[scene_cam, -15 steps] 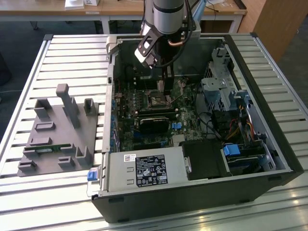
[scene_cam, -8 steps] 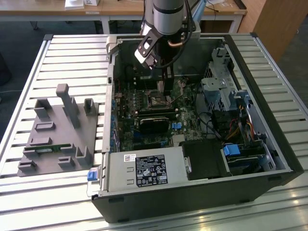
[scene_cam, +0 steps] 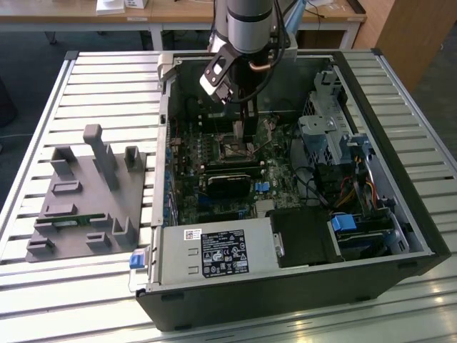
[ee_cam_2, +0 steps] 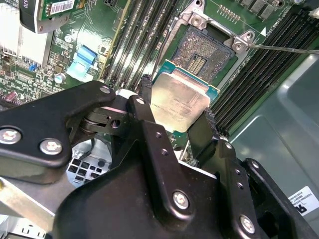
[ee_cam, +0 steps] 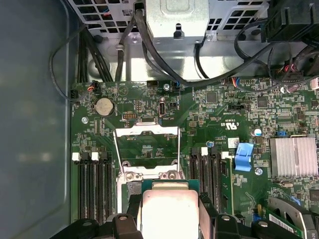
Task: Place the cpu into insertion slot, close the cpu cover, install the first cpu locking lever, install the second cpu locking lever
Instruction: 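Place the cpu into insertion slot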
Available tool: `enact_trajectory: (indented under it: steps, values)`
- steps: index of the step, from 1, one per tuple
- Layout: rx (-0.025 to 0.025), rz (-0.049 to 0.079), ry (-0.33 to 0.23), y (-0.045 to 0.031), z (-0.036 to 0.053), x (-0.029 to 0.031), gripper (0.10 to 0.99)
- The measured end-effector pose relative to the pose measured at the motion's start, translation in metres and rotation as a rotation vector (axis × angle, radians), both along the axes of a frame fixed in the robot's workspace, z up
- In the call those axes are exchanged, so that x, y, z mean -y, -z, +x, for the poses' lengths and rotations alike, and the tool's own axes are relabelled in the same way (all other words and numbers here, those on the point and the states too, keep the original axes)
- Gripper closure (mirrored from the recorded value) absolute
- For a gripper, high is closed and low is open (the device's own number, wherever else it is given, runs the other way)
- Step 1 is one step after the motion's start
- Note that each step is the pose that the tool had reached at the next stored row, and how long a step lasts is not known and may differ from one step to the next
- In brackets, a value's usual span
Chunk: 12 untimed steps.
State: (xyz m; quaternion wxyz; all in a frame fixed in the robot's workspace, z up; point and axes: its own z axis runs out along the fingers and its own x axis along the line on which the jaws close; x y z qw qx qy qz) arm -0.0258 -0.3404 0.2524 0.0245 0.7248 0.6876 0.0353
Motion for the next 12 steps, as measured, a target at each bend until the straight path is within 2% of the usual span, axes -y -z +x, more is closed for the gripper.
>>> enact_trajectory:
  steps: [12]
  values:
    - [-0.0003,-0.001,0.0,0.0049,0.0,0.0,0.549]
